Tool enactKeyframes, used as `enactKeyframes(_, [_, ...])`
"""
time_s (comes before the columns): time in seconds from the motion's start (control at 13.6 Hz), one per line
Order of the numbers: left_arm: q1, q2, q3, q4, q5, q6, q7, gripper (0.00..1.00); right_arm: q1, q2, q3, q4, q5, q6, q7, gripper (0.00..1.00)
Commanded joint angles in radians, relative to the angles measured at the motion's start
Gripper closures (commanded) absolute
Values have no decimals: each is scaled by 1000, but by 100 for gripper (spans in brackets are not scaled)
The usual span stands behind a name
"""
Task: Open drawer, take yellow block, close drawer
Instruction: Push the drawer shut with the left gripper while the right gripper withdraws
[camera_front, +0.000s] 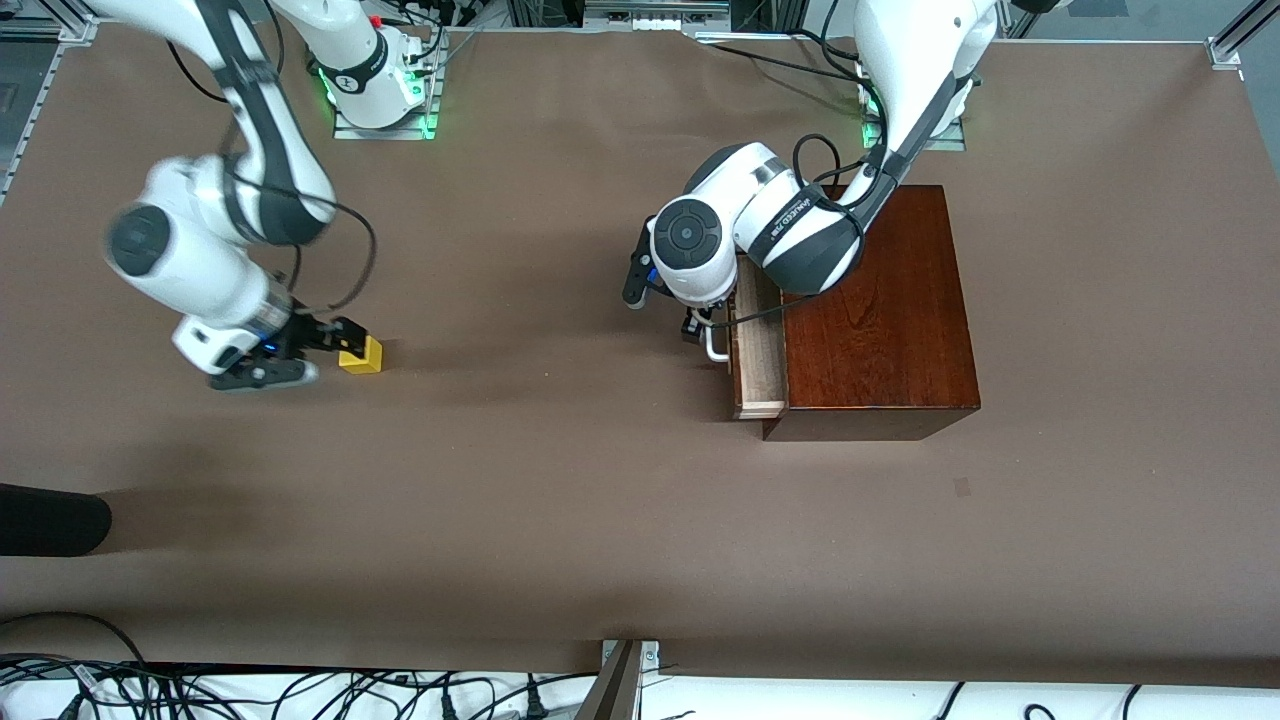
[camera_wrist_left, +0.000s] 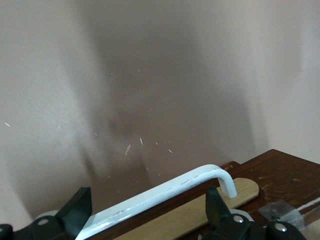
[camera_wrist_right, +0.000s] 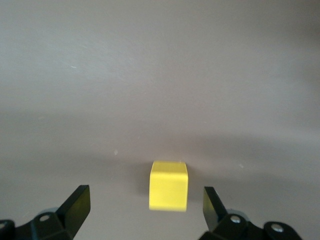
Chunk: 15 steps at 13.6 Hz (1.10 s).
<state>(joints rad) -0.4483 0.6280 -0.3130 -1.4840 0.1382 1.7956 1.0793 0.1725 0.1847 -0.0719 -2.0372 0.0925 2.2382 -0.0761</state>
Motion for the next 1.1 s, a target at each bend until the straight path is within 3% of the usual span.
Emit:
enactKeyframes(0.0, [57,-14,40,-33,69,-142,13,0,-24,-85,11,122,-20,-245,9,0])
enactKeyframes(0.37, [77,-14,37,-35,70,-142,17,0,-45,-149,0,311,-22,-501,-2,0])
enactKeyframes(0.59, [77,-16,32,-22,52,-142,-11,0,-45,-157,1,357,-62,-566,-2,0])
enactKeyframes(1.03, [72,-163,31,-18,-78,-145,-518,0,-31,-145,7,434,-105,-634,7,0])
